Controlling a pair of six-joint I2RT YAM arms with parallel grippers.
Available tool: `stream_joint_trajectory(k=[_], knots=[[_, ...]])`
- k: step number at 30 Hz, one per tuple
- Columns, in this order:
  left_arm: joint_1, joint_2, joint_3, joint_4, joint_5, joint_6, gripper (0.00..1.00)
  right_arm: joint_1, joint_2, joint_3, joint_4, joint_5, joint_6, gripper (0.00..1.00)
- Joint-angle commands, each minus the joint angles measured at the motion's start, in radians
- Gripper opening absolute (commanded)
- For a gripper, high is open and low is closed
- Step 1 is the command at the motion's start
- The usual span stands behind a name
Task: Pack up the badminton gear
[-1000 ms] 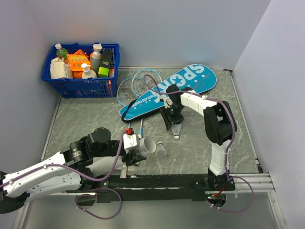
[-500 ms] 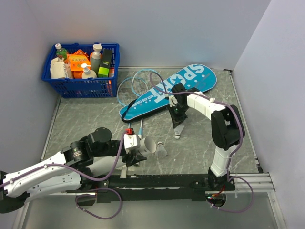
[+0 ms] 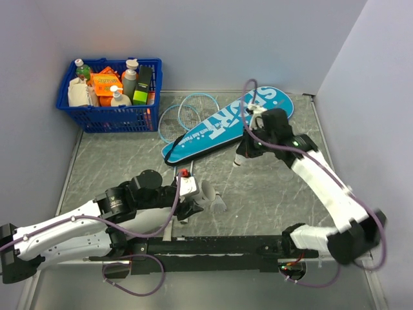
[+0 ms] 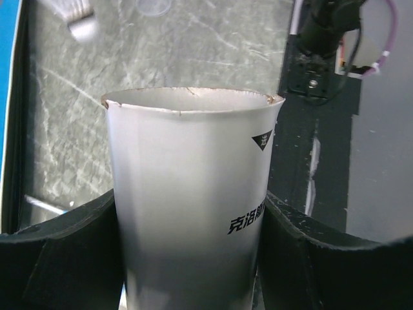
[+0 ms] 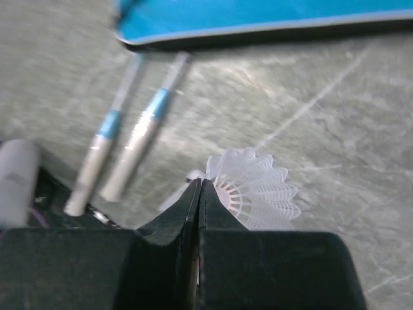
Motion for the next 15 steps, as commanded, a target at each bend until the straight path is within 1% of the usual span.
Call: stream_joint_trajectory(k=[1,2,5,8,10,15], knots=[[-0.001,0.009,0.042,0.032,-0.052,-0.19,0.01,0.032,-0.182,-0.048,0.135,-0.053,0.113,0.0],[-0.001,0.011,0.042,0.038,-0.073,-0.196,0.01,0.035,-0.225,-0.044,0.14,-0.086,0.122,0.0],[0.001,0.001,0.039,0.052,-0.119,-0.218,0.01,0.075,-0.284,-0.015,0.145,-0.1,0.15,0.0],[0.001,-0.015,0.032,0.075,-0.144,-0.247,0.01,0.146,-0.325,-0.011,0.192,-0.1,0.185,0.0],[0.001,-0.028,0.024,0.095,-0.149,-0.258,0.01,0.196,-0.339,-0.021,0.225,-0.09,0.203,0.0],[0.001,-0.031,0.024,0.098,-0.152,-0.255,0.01,0.259,-0.338,-0.04,0.314,-0.077,0.252,0.0]])
